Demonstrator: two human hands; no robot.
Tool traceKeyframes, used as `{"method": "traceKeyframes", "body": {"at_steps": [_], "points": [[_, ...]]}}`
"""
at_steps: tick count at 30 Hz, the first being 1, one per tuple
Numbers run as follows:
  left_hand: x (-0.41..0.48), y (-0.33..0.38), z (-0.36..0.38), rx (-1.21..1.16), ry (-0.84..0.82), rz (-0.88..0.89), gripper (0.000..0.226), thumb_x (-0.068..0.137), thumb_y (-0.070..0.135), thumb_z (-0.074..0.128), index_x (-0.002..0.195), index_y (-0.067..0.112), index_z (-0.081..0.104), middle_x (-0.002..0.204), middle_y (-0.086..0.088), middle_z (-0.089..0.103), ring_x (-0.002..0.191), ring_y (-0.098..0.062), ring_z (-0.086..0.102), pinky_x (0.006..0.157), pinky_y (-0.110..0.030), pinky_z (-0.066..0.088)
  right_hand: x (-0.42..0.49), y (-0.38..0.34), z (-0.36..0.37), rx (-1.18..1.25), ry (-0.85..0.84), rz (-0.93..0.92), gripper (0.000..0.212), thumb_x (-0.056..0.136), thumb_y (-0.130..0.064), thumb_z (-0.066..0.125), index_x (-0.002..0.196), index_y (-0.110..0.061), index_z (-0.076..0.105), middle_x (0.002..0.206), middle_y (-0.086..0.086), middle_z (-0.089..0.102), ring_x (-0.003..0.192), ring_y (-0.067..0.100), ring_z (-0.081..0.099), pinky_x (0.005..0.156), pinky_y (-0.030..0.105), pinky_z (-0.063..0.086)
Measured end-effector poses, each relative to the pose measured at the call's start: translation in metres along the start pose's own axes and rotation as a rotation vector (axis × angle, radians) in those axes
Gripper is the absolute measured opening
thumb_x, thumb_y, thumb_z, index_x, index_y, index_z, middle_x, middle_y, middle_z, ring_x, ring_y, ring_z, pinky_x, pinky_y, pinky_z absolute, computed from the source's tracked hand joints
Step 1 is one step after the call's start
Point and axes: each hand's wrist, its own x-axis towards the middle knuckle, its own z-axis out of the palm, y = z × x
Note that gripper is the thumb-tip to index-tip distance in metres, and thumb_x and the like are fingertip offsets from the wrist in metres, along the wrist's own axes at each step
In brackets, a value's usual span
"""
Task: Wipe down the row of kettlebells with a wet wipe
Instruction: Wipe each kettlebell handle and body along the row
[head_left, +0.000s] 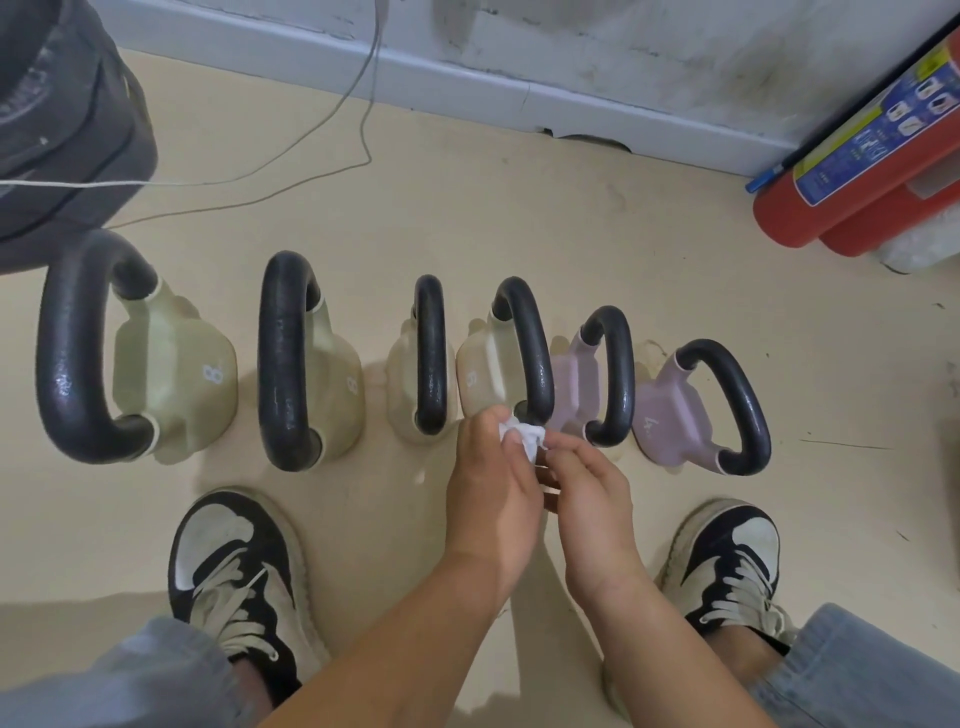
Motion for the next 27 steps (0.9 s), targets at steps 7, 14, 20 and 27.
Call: {"method": "traceKeyframes", "body": {"at_steps": [7, 14, 20, 27], "points": [[0.009, -0.001, 0.008, 0.027, -0.021, 0.000, 0.015, 0.101, 0.018, 0.052, 0.087, 0.021, 0.053, 0.081, 0.007, 0.064, 0.076, -0.010, 0.063, 0.065, -0.022, 0.050, 0.004, 0.002, -0.005, 0.012, -0.035, 0.033, 0.029, 0.098, -0.001, 0.052, 0.101, -0.009, 0.080, 0.093, 0.010, 0.080, 0.084, 0.016, 0.076, 0.069, 0.023, 0.060], [0.009, -0.006, 0.014, -0.071, -0.182, -0.260, 0.011, 0.090, 0.015, 0.064, 0.083, 0.023, 0.068, 0.081, 0.003, 0.074, 0.079, -0.014, 0.072, 0.078, -0.032, 0.061, 0.010, 0.007, -0.016, -0.194, -0.032, 0.129, 0.022, 0.085, -0.013, 0.053, 0.088, 0.004, 0.067, 0.068, 0.022, 0.068, 0.069, 0.026, 0.065, 0.080, 0.054, 0.060], [0.000, 0.005, -0.023, 0.032, -0.353, -0.339, 0.009, 0.087, 0.022, 0.059, 0.081, 0.018, 0.063, 0.093, -0.014, 0.075, 0.094, -0.033, 0.073, 0.086, -0.046, 0.061, 0.008, -0.011, -0.009, -0.348, -0.162, 0.247, 0.020, 0.082, -0.008, 0.063, 0.095, 0.003, 0.073, 0.066, 0.012, 0.071, 0.060, 0.026, 0.069, 0.075, 0.051, 0.064], [-0.002, 0.031, -0.114, 0.214, -0.362, -0.276, 0.014, 0.081, 0.022, 0.067, 0.075, 0.017, 0.055, 0.075, -0.007, 0.060, 0.069, -0.024, 0.059, 0.067, -0.034, 0.054, -0.024, -0.057, 0.025, -0.422, -0.385, 0.199, 0.009, 0.080, -0.007, 0.058, 0.086, -0.014, 0.061, 0.076, 0.007, 0.061, 0.061, 0.021, 0.057, 0.058, 0.030, 0.046]]}}
